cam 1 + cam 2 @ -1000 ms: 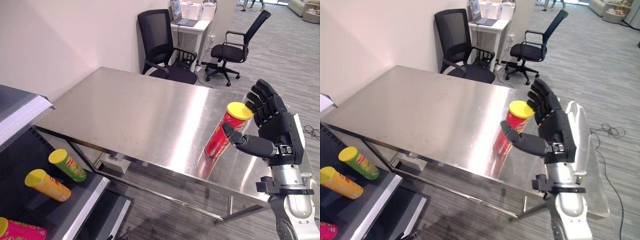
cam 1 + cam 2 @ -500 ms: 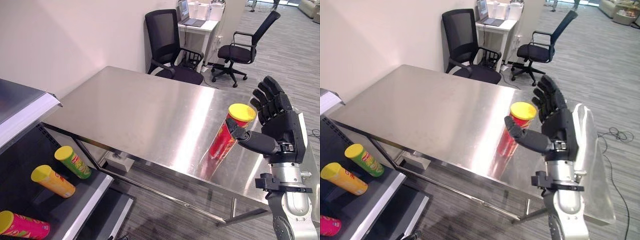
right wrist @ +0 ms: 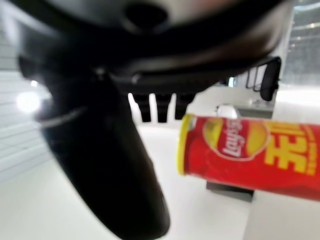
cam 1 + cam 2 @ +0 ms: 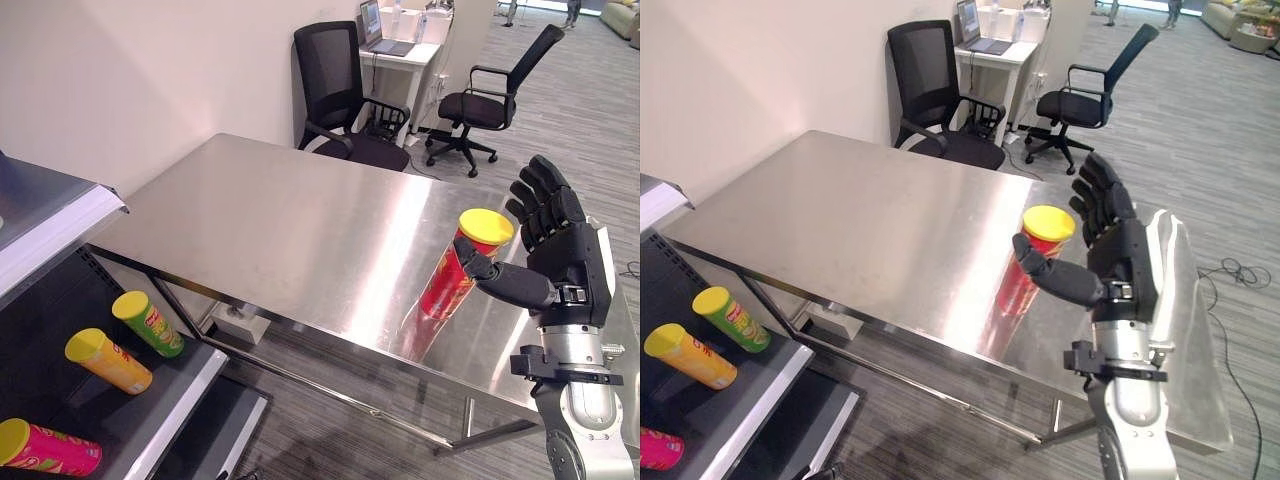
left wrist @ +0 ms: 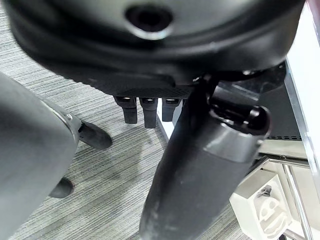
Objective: Put the goods on the table back onto the shelves and tidy them up.
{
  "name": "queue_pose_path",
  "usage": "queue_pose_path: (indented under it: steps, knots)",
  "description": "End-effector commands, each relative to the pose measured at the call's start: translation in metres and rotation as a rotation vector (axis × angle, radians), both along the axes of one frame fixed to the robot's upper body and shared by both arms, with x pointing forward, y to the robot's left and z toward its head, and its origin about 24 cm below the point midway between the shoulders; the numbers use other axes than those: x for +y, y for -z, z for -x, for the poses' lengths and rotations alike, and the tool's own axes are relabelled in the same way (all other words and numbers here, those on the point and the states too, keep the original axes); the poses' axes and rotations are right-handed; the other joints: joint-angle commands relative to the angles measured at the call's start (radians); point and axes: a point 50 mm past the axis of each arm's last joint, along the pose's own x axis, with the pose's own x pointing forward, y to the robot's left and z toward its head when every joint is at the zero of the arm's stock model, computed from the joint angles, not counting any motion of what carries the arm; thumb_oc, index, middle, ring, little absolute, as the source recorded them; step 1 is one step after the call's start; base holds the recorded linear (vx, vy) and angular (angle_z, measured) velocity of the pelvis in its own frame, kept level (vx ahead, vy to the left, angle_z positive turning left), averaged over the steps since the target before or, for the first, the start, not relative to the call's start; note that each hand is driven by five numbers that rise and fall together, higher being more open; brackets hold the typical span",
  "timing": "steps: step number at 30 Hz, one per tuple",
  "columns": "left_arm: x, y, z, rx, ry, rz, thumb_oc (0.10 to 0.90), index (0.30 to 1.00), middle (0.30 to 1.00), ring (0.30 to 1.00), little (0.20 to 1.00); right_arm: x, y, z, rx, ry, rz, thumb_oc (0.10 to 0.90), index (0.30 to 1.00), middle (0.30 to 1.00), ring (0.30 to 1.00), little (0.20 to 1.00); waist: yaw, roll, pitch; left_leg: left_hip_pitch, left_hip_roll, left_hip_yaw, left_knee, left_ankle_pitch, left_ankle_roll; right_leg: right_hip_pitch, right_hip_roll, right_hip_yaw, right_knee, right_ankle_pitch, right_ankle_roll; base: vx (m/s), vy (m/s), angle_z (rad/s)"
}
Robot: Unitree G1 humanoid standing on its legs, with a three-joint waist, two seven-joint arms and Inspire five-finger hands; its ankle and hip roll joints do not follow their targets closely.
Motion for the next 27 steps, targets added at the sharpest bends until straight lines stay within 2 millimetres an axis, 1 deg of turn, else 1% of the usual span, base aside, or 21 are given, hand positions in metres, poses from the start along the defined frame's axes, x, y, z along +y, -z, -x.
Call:
queue_pose_path:
  steps: [1,5,12,21,22,27]
  knots:
    - [0.002,-0.001,-0.016,-0.001,0.14,-0.03,0.8,0.9,0.9,0.9,0.9,-0.019,-0.033,0.009,-0.221,0.128,0.027,0.8,0.9,0.9,0.9,0.9,0.039,-0.013,-0.028,0.067,0.038,0.033,0.01,-0.073,-0.03,0.013,-0.167,-0.026,0.056,-0.073,0.115,0.0,0.0,0.0]
    - [0.001,-0.001,-0.016,-0.004,0.145,-0.03,0.8,0.9,0.9,0.9,0.9,-0.02,-0.029,0.006,-0.197,0.131,0.021,0.8,0.9,0.9,0.9,0.9,0.041,-0.013,-0.027,0.067,0.039,0.03,0.01,-0.074,-0.03,0.015,-0.169,-0.029,0.054,-0.074,0.114,0.0,0.0,0.0]
    - [0.003,-0.001,-0.012,0.003,0.153,-0.032,0.8,0.9,0.9,0.9,0.9,-0.023,-0.012,-0.001,-0.116,0.16,-0.01,0.8,0.9,0.9,0.9,0.9,0.052,-0.012,-0.026,0.07,0.038,0.023,0.01,-0.076,-0.031,0.02,-0.172,-0.039,0.054,-0.077,0.114,0.0,0.0,0.0]
    - [0.003,-0.001,-0.009,0.006,0.159,-0.037,0.8,0.9,0.9,0.9,0.9,-0.024,-0.006,-0.009,-0.097,0.162,-0.052,0.8,0.9,0.9,0.9,0.9,0.065,-0.012,-0.027,0.071,0.035,0.015,0.01,-0.076,-0.03,0.028,-0.174,-0.051,0.049,-0.079,0.112,0.01,-0.003,0.08]
    - [0.003,-0.001,-0.009,0.008,0.164,-0.039,0.8,0.9,0.9,0.9,0.9,-0.025,-0.004,-0.013,-0.095,0.164,-0.072,0.8,0.9,0.9,0.9,0.9,0.07,-0.014,-0.028,0.072,0.033,0.011,0.01,-0.077,-0.029,0.034,-0.175,-0.053,0.046,-0.08,0.111,0.0,0.0,0.0]
    - [0.004,-0.001,-0.007,0.013,0.166,-0.044,0.8,0.9,0.9,0.9,0.9,-0.026,-0.007,-0.018,-0.109,0.175,-0.089,0.8,0.9,0.9,0.9,0.9,0.08,-0.015,-0.027,0.072,0.031,0.007,0.01,-0.078,-0.028,0.038,-0.179,-0.06,0.044,-0.079,0.113,0.0,0.0,0.0]
